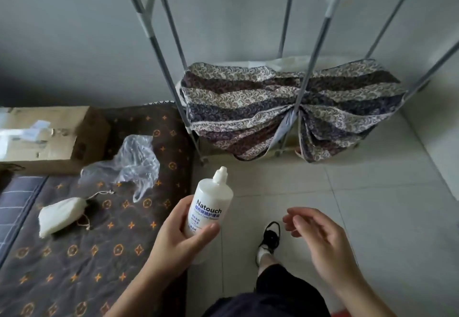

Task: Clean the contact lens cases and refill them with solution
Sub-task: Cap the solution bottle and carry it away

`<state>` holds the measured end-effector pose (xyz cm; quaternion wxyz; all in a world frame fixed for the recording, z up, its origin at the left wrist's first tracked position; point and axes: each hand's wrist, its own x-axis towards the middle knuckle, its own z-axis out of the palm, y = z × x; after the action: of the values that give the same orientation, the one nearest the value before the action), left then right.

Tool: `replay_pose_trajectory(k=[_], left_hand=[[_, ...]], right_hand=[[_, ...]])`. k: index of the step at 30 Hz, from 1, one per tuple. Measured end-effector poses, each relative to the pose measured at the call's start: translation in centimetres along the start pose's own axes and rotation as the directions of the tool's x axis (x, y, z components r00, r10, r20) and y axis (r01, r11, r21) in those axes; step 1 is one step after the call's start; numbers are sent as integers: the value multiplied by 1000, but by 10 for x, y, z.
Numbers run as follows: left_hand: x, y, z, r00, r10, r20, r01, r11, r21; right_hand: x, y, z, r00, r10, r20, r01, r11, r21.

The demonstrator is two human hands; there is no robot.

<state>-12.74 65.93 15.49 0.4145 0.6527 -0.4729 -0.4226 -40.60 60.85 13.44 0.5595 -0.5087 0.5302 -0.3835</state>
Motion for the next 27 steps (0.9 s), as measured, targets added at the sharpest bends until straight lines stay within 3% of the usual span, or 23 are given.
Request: replay_pose_trajectory(k=[8,14,20,27], left_hand=[[165,43,23,992,-42,-117,32,996,-87],[259,58,18,986,-70,-148,54,992,-110],[375,33,-1,994,-56,-93,51,997,-58],[544,6,-14,993,-65,101,66,998,-8]], right_hand=[[188,-41,-25,991,23,133,-21,1000,-17],[294,-66,-33,990,34,137,-31,999,-28],[381,-64,-17,997,45,70,-40,996,-74],[472,-55,9,994,12,-107,-24,994,-108]])
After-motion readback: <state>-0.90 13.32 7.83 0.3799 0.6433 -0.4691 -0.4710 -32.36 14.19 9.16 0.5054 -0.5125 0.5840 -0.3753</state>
